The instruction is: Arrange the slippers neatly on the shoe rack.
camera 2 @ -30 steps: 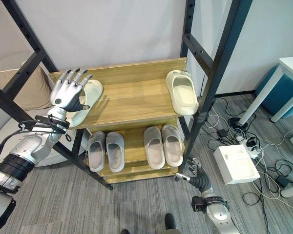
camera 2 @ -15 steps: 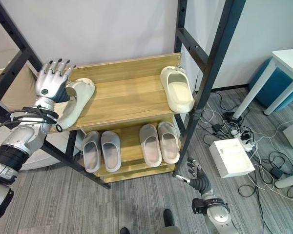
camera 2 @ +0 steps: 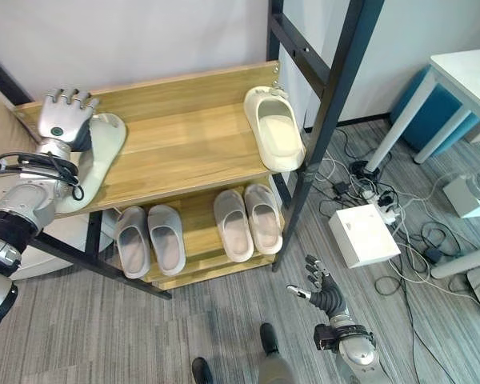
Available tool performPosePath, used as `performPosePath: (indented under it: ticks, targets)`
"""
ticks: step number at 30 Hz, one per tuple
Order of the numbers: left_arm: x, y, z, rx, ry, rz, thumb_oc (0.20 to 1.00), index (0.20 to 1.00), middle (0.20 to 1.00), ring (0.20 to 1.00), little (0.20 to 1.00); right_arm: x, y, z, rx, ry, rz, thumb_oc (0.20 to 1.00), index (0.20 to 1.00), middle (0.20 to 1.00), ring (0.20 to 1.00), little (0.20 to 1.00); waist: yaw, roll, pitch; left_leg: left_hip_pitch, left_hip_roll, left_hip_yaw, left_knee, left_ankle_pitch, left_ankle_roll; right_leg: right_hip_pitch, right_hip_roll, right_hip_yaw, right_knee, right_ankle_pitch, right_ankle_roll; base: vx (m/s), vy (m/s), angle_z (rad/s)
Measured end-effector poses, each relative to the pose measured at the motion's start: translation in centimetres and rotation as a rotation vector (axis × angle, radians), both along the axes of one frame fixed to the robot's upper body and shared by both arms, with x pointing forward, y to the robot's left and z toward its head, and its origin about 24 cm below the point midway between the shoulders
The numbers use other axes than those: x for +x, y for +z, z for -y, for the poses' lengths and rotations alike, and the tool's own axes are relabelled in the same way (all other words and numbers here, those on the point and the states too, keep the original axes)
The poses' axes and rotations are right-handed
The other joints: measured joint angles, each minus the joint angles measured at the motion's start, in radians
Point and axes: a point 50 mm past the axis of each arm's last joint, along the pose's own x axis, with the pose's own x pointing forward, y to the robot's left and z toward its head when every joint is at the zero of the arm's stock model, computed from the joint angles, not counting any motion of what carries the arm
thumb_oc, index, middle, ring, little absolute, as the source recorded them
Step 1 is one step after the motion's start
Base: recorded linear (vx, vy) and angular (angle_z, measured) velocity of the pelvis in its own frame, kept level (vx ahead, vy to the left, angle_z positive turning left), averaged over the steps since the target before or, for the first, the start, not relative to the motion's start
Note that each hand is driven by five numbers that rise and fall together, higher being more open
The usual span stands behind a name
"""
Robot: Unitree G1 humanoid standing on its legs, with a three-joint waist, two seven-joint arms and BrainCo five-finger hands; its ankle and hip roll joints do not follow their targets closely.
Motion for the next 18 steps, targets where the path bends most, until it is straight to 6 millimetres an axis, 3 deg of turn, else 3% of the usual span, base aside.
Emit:
performPosePath:
  ticks: [6,13,18]
  targets:
    - [-0.2,0.7,1.0,-0.015,-0.061,0.017,0.2,0.2,0.2,0.2,0.2,0.5,0.3,-0.1,0.003,0.005,0.019,1.0,1.0,1.0,1.0,1.0,0.01,-0.011,0.009,0.005,0.001,-0.004,0.0,0.0,0.0,0.007,-0.001,-0.004,0.0,0.0,0.0,0.0,-0.003,0.01]
    - [-0.8,1.3,6.2,-0.056,-0.296,0.078,0.2,0.2,0.2,0.2,0.2,0.7,0.4,-0.4,0.01,0.01,0.025,1.0,1.0,1.0,1.0,1.0,0.012,-0.015,0.013,0.031,0.002,-0.012,0.0,0.0,0.0,0.039,-0.002,-0.012,-0.005,-0.006,0.002,0.0,-0.018,0.03]
    - [-0.4,1.5,8.5,-0.083,-0.363,0.092,0.2,0.2,0.2,0.2,0.2,0.8,0.4,-0.4,0.014,0.013,0.025,1.0,1.0,1.0,1.0,1.0,0.0,-0.012,0.013,0.036,0.002,-0.01,0.0,0.002,-0.001,0.041,-0.002,-0.009,-0.006,-0.009,0.006,-0.01,-0.043,-0.02]
